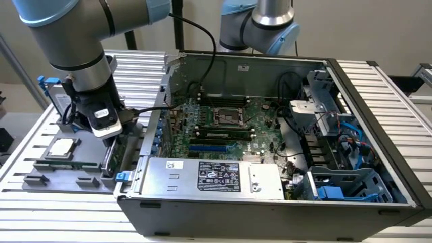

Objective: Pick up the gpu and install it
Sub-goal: 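Pick up the gpu and move the gpu toward the slot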

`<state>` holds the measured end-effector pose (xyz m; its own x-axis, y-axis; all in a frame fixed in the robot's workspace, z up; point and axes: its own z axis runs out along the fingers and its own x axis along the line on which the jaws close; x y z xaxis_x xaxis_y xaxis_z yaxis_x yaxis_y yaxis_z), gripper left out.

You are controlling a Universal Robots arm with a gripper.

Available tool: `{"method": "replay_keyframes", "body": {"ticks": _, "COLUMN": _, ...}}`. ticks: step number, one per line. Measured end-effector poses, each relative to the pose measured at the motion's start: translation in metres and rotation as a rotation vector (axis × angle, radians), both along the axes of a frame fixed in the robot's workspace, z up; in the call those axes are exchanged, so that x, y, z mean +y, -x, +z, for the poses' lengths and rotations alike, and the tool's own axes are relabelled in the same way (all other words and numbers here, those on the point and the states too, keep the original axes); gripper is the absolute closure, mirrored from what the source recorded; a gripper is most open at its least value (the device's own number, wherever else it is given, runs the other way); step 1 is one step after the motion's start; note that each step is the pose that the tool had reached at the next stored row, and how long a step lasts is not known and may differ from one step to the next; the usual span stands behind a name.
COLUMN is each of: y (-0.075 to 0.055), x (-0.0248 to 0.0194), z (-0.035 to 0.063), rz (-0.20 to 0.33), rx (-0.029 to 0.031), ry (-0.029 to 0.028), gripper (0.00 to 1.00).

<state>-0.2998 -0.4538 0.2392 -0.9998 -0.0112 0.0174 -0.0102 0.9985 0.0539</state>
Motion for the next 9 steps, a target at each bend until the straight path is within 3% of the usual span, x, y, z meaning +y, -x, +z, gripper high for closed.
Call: {"method": "replay_keyframes", "body": {"ticks": 9, "y": 0.0001, "x": 0.0, "z": 0.0023, "rz": 0.002, "rx": -0.0001, "ry": -0.0002, "gripper": 1.0}}
